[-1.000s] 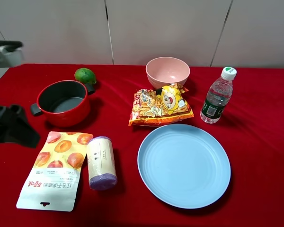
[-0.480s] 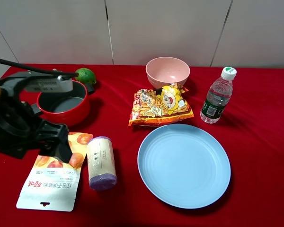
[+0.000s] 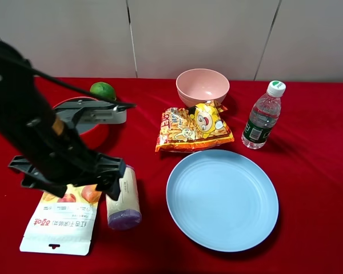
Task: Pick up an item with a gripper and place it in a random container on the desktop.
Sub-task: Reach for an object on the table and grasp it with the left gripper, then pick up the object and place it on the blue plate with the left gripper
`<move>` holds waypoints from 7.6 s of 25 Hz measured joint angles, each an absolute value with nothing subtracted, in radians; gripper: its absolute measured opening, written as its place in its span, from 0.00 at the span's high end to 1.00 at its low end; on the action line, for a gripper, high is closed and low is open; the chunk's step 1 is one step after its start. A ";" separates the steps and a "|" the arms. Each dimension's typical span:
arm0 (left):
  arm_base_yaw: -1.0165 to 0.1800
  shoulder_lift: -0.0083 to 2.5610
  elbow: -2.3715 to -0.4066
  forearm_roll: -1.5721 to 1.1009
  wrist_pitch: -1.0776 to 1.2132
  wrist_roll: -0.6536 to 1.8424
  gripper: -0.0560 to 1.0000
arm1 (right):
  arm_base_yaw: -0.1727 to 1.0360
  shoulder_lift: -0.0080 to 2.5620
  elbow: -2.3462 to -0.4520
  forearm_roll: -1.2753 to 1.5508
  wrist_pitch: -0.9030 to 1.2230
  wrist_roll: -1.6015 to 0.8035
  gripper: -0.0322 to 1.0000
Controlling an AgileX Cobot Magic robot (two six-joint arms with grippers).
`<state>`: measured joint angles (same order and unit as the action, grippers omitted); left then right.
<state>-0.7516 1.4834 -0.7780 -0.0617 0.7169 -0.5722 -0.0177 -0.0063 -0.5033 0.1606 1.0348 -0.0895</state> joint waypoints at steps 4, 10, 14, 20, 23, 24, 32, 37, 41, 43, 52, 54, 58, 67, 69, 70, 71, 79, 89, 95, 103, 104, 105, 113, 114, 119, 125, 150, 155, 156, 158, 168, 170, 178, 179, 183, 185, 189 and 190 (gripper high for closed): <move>-0.752 1.573 -0.857 -0.061 0.707 -0.577 0.11 | -0.018 -0.006 -0.503 0.161 1.035 -0.090 0.30; -0.752 1.678 -0.909 -0.061 0.701 -0.582 0.11 | -0.018 -0.006 -0.503 0.161 1.035 -0.090 0.30; -0.752 1.719 -0.911 -0.061 0.667 -0.601 0.11 | -0.018 -0.006 -0.503 0.161 1.035 -0.090 0.30; -0.752 1.776 -0.911 -0.061 0.605 -0.631 0.11 | -0.018 -0.006 -0.503 0.161 1.035 -0.090 0.30; -0.752 1.802 -0.911 -0.061 0.586 -0.635 0.11 | -0.018 -0.006 -0.503 0.161 1.035 -0.090 0.30; -0.752 1.808 -0.911 -0.061 0.580 -0.635 0.11 | -0.018 -0.006 -0.503 0.161 1.035 -0.090 0.30; -0.752 1.864 -0.911 -0.068 0.532 -0.641 0.11 | -0.018 -0.006 -0.503 0.161 1.035 -0.090 0.30; -0.752 1.896 -0.912 -0.089 0.510 -0.642 0.12 | -0.018 -0.006 -0.503 0.161 1.035 -0.090 0.30; -0.752 1.920 -0.912 -0.111 0.495 -0.642 0.14 | -0.018 -0.006 -0.503 0.161 1.035 -0.090 0.30; -0.752 1.928 -0.912 -0.121 0.494 -0.641 0.16 | -0.018 -0.006 -0.503 0.161 1.035 -0.090 0.30; -0.752 1.929 -0.912 -0.126 0.479 -0.641 0.29 | -0.018 -0.006 -0.503 0.161 1.035 -0.090 0.30; -0.752 1.929 -0.912 -0.126 0.468 -0.641 0.33 | -0.018 -0.006 -0.503 0.161 1.035 -0.090 0.30; -0.752 1.929 -0.912 -0.130 0.459 -0.641 0.36 | -0.018 -0.006 -0.503 0.161 1.035 -0.090 0.30; -0.752 1.929 -0.912 -0.131 0.445 -0.641 0.36 | -0.018 -0.006 -0.503 0.161 1.035 -0.090 0.30; -0.752 1.929 -0.912 -0.131 0.443 -0.641 0.36 | -0.018 -0.006 -0.503 0.161 1.035 -0.090 0.30; -0.752 1.929 -0.912 -0.131 0.443 -0.641 0.36 | -0.018 -0.006 -0.503 0.161 1.035 -0.090 0.30; -0.752 1.929 -0.912 -0.131 0.443 -0.641 0.36 | -0.018 -0.006 -0.503 0.161 1.035 -0.090 0.30; -0.752 1.924 -0.912 -0.142 0.439 -0.641 0.36 | -0.018 -0.006 -0.503 0.161 1.035 -0.090 0.30; -0.752 1.893 -0.941 -0.158 0.484 -0.641 0.36 | -0.018 -0.006 -0.503 0.161 1.035 -0.090 0.30; -0.752 1.893 -0.977 -0.159 0.525 -0.640 0.36 | -0.018 -0.006 -0.503 0.161 1.035 -0.090 0.30; -0.752 1.840 -0.996 -0.159 0.567 -0.638 0.36 | -0.018 -0.006 -0.503 0.161 1.035 -0.090 0.30; -0.752 1.832 -0.997 -0.159 0.573 -0.638 0.36 | -0.018 -0.006 -0.503 0.161 1.035 -0.090 0.30; -0.752 1.823 -0.998 -0.159 0.580 -0.638 0.36 | -0.018 -0.006 -0.503 0.161 1.035 -0.090 0.30; -0.752 1.802 -1.074 -0.145 0.678 -0.637 0.36 | -0.018 -0.006 -0.503 0.161 1.035 -0.090 0.30; -0.752 1.802 -1.086 -0.144 0.691 -0.634 0.36 | -0.018 -0.006 -0.503 0.161 1.035 -0.090 0.30; -0.752 1.802 -1.166 -0.138 0.769 -0.602 0.36 | -0.018 -0.006 -0.503 0.161 1.035 -0.090 0.30; -0.752 1.802 -1.250 -0.131 0.834 -0.588 0.36 | -0.018 -0.006 -0.503 0.161 1.035 -0.090 0.30; -0.915 1.996 -1.672 -0.030 1.033 -0.548 0.36 | -0.018 -0.006 -0.503 0.172 1.035 -0.090 0.30; -0.952 2.068 -1.750 -0.029 1.050 -0.535 0.36 | -0.018 -0.006 -0.503 0.175 1.035 -0.090 0.30; -0.956 2.079 -1.761 -0.028 1.051 -0.533 0.36 | -0.018 -0.006 -0.503 0.175 1.035 -0.090 0.30; -0.968 2.103 -1.779 -0.028 1.053 -0.531 0.36 | -0.018 -0.006 -0.503 0.175 1.035 -0.090 0.30; -1.017 2.202 -1.816 -0.027 1.037 -0.505 0.36 | -0.018 -0.006 -0.503 0.181 1.035 -0.090 0.30; -1.023 2.214 -1.816 -0.028 1.019 -0.502 0.36 | -0.018 -0.006 -0.503 0.182 1.035 -0.090 0.30; -1.031 2.264 -1.816 -0.027 0.971 -0.465 0.36 | -0.018 -0.006 -0.503 0.183 1.035 -0.090 0.30; -1.031 2.269 -1.816 -0.027 0.962 -0.457 0.36 | -0.018 -0.006 -0.503 0.183 1.035 -0.090 0.30; -1.031 2.289 -1.816 -0.027 0.922 -0.422 0.36 | -0.018 -0.006 -0.503 0.186 1.035 -0.090 0.30; -1.035 2.295 -1.816 -0.024 0.905 -0.417 0.36 | -0.018 -0.006 -0.503 0.186 1.034 -0.090 0.30; -1.047 2.304 -1.816 -0.021 0.873 -0.416 0.36 | -0.018 -0.006 -0.503 0.186 1.034 -0.090 0.30; -1.050 2.308 -1.816 -0.021 0.865 -0.416 0.36 | -0.018 -0.006 -0.503 0.186 1.034 -0.090 0.30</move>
